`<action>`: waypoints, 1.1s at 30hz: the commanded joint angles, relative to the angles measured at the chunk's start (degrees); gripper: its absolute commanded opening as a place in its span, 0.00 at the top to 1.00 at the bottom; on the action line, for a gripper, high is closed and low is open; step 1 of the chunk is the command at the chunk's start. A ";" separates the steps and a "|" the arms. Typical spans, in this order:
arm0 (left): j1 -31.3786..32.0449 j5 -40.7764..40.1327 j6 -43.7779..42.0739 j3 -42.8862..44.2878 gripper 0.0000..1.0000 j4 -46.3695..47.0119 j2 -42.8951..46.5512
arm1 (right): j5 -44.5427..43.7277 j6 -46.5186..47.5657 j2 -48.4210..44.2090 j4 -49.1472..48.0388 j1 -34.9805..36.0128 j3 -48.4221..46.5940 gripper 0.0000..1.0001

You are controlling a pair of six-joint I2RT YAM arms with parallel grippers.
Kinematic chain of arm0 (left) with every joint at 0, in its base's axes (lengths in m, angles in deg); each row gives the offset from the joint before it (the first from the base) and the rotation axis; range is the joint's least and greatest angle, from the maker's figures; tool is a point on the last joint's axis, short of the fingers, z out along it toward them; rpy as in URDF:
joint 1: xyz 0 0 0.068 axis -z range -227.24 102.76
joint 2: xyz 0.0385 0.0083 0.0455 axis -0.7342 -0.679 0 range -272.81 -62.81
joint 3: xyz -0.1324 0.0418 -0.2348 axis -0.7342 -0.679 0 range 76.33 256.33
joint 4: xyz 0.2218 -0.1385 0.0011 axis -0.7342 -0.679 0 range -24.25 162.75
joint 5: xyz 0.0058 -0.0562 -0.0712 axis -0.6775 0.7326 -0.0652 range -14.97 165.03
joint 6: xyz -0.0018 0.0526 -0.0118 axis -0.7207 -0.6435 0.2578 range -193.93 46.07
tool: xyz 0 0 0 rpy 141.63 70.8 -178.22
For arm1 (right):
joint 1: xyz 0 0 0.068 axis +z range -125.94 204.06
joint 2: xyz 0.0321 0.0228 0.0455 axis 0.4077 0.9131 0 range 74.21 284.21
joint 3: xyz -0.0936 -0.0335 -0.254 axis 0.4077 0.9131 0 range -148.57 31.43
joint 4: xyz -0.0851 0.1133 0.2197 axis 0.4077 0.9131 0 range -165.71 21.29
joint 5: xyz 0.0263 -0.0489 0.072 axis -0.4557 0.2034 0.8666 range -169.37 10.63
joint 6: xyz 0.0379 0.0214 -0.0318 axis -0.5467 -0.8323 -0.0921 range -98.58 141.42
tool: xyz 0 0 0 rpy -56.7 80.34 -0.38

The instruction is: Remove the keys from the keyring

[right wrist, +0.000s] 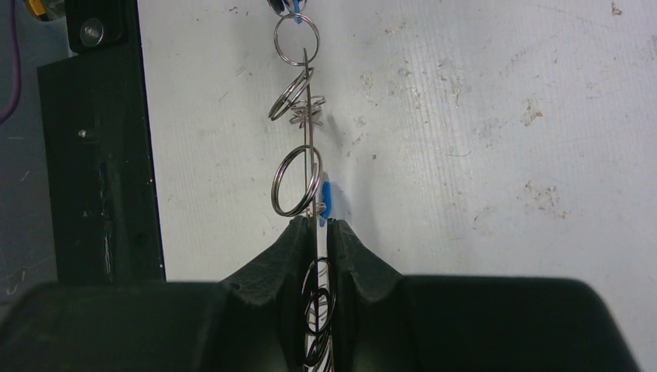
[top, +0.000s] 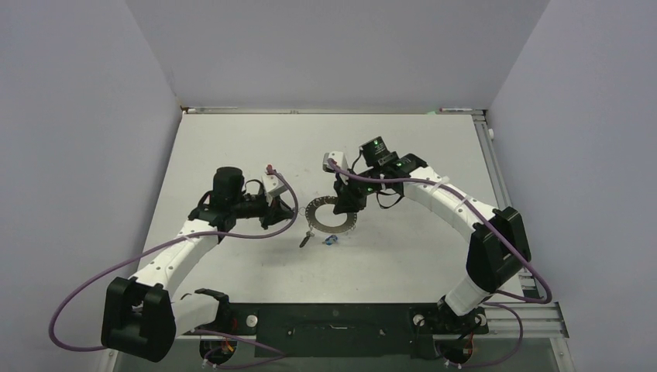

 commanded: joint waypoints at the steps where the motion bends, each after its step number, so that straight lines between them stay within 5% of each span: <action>1: 0.59 -2.97 -5.20 6.19 1.00 -8.60 0.68 | 1.56 -2.91 -1.66 -7.15 -0.99 2.58 0.94; 7: 3.71 -5.44 -4.25 9.44 1.00 -17.60 0.73 | 2.46 -5.61 1.12 -13.92 -1.33 3.22 0.84; 19: 4.05 -2.81 13.49 7.72 1.00 -13.98 -3.40 | 3.95 -6.71 7.05 -17.87 -1.93 0.78 0.52; 33: -2.85 8.19 24.47 7.53 1.00 -14.31 -9.20 | 0.15 -7.11 -1.79 -20.94 -2.38 5.19 0.35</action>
